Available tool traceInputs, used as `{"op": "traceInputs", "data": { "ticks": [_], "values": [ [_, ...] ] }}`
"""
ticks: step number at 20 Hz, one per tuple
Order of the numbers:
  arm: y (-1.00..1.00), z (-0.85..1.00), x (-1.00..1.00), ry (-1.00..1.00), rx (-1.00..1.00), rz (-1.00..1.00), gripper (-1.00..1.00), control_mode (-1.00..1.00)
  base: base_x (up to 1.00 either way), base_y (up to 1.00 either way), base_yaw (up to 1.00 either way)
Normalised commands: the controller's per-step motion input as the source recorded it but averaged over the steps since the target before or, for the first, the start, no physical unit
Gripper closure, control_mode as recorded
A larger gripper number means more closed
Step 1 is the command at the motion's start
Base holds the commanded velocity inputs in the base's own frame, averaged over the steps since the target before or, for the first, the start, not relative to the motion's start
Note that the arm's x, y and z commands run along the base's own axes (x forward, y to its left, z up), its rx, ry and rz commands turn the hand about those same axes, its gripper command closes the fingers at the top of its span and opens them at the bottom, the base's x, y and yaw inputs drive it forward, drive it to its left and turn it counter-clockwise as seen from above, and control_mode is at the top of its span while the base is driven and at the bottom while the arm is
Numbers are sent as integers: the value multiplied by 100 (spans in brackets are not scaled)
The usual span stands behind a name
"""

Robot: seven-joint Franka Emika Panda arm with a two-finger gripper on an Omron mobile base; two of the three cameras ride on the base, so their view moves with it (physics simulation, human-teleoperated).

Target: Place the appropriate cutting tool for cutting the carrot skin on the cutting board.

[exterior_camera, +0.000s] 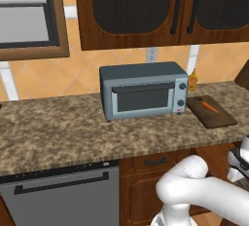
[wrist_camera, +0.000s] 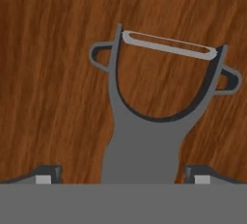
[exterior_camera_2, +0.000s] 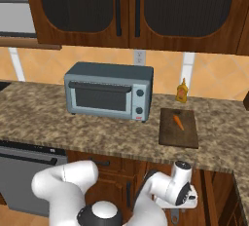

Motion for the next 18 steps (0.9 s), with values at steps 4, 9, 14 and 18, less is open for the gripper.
{"op": "traceInputs", "data": {
  "ticks": [4, 9, 14, 18],
  "values": [
    [1, -46, 5, 1, 0, 0, -100, -100, 0, 0, 0],
    [2, -68, -20, -2, 1, 0, 100, -100, 0, 0, 0],
    [46, -77, -15, 0, 0, -1, 100, -100, 0, 0, 0],
    [61, -44, -16, 0, 0, -2, 100, -100, 0, 0, 0]
  ]
}}
